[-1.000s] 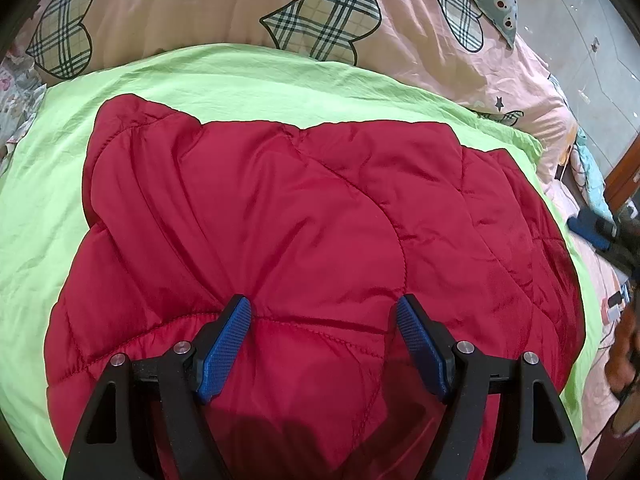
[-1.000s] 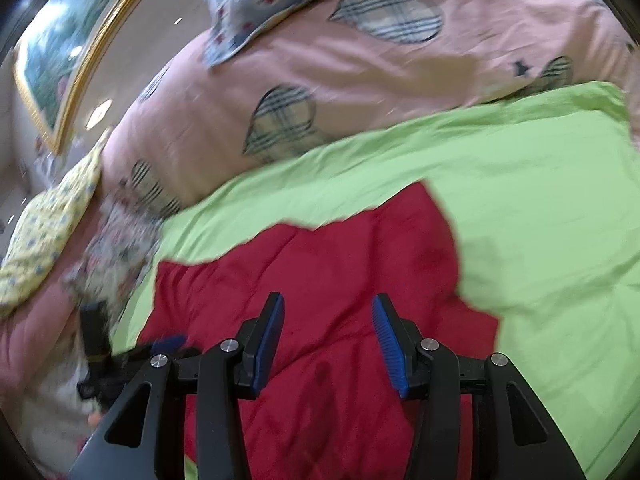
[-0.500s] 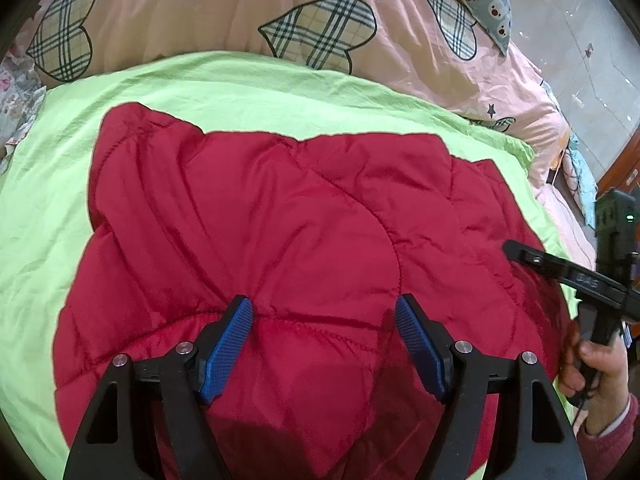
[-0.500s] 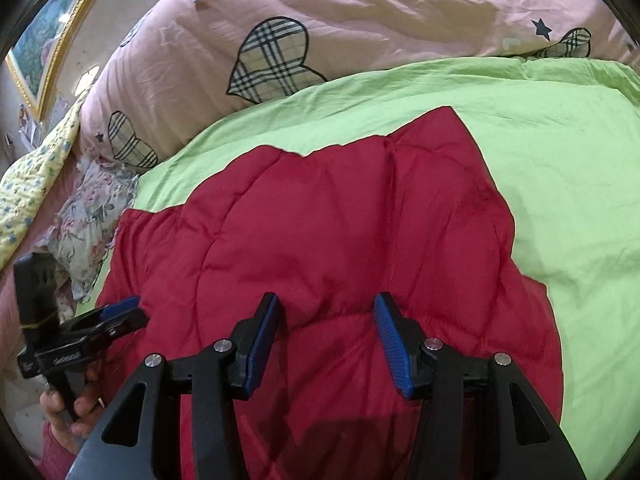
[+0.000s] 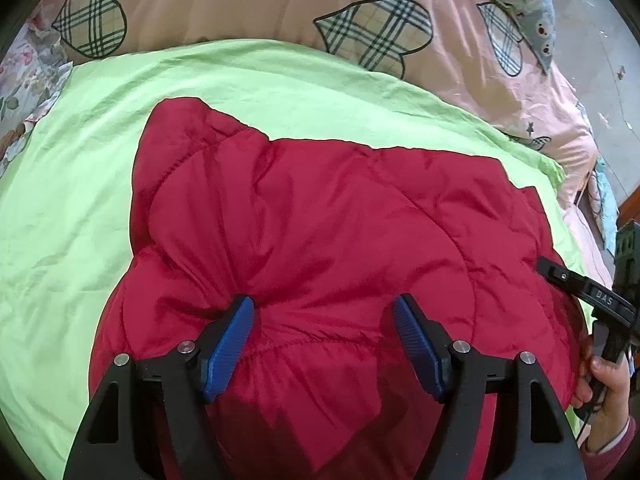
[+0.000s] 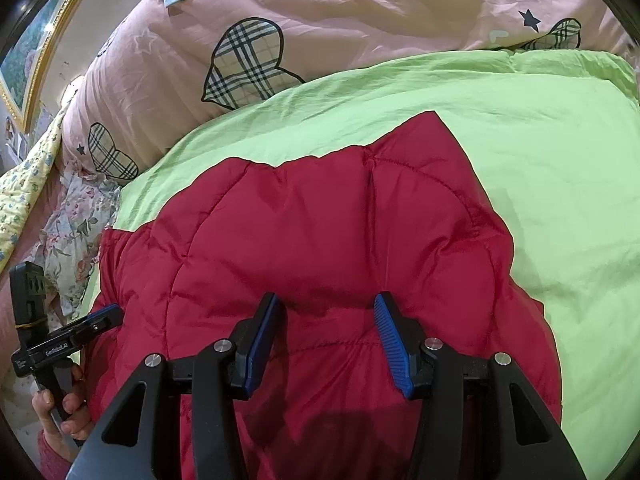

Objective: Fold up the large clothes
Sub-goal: 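Smooth the folded jacket flat with both grippers open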

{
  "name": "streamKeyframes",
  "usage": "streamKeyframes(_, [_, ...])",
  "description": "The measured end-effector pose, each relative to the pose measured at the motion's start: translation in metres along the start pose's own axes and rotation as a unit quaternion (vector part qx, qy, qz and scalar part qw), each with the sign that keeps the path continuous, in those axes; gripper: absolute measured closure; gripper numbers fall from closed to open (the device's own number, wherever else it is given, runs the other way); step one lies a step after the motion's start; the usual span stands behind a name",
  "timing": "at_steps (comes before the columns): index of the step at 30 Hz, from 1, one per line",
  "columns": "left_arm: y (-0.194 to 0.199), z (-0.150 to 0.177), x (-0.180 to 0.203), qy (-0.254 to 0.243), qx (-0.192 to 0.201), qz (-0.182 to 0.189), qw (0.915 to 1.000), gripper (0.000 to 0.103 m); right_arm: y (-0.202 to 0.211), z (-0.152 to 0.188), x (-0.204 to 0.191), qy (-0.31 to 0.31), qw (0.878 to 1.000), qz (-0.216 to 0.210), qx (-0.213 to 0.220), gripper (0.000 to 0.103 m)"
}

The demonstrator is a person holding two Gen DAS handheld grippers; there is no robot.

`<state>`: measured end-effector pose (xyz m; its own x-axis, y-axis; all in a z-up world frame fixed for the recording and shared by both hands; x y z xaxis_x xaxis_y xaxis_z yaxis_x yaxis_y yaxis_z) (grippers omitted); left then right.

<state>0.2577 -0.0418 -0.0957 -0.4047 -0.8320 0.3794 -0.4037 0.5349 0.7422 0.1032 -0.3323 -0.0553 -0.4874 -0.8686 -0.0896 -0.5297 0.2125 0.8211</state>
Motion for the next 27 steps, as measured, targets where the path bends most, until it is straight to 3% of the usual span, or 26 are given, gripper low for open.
streamKeyframes(10, [-0.012, -0.007, 0.000, 0.012, -0.011, -0.022, 0.9996, 0.032, -0.012, -0.011, 0.003, -0.008, 1.000, 0.022, -0.013, 0.052])
streamKeyframes(27, [0.002, -0.001, 0.004, 0.009, 0.000, -0.013, 0.9999, 0.032, -0.015, -0.009, 0.007, -0.021, 0.999, 0.026, -0.012, 0.052])
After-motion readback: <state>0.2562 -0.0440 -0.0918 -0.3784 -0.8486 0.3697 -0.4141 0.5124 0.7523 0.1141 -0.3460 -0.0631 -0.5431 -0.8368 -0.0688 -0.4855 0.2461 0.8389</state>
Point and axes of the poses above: each gripper's, at about its wrist camera, not at the fingertips, and y roughly against the way its jaws point, x to its right, z to its underside, the point moved 2 cm from there along -y, roughly the way its jaws point, and after that the axes turned 8 degrees about z, right-handed, at the moved point
